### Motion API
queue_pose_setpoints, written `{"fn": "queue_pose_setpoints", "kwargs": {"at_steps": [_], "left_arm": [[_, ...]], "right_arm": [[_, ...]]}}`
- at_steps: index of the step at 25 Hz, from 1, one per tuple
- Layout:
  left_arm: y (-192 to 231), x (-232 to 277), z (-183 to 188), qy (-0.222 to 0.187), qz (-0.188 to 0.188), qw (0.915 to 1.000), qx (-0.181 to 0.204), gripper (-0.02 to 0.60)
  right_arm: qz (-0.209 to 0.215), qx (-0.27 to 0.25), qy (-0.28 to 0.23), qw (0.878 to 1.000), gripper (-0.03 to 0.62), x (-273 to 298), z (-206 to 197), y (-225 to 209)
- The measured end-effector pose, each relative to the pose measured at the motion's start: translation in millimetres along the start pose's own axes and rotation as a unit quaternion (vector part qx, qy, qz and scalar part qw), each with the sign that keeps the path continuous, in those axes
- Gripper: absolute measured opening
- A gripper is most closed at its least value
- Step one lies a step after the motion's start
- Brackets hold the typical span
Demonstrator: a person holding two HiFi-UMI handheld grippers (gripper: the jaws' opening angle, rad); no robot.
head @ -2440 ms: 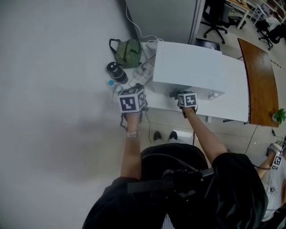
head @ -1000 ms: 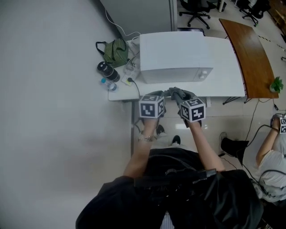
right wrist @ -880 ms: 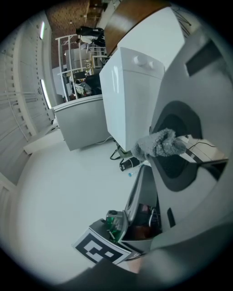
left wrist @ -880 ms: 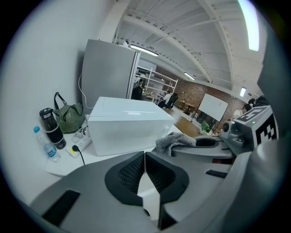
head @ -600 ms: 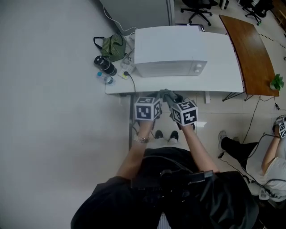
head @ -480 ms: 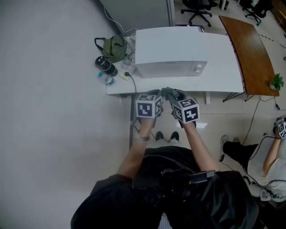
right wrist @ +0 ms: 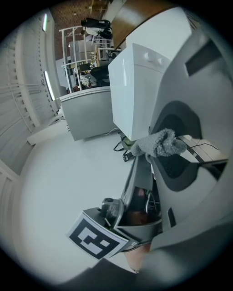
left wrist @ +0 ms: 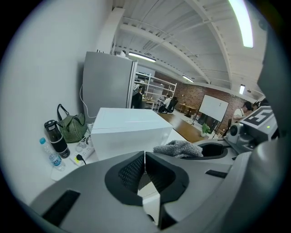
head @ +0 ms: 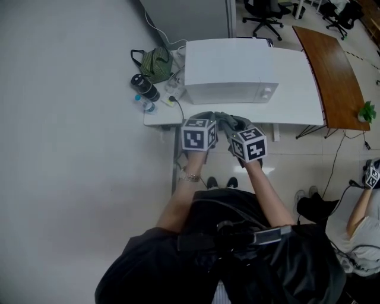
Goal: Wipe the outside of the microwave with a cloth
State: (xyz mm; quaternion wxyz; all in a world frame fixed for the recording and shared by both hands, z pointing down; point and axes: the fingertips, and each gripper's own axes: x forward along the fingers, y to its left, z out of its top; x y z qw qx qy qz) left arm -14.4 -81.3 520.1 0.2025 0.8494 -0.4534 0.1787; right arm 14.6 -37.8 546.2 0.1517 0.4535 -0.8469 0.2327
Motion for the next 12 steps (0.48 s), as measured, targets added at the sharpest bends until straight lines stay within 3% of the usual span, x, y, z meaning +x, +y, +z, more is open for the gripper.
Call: {"fn": "queue_pose_setpoints", "kwargs": {"at_steps": [12], "left_arm": [[5,-4,-9,0.01,0.001,1.0,-0.003,0.008]], "right_arm": [[-0.012,0.008,-0.002,1.0,0.06,-2,5,5]]}}
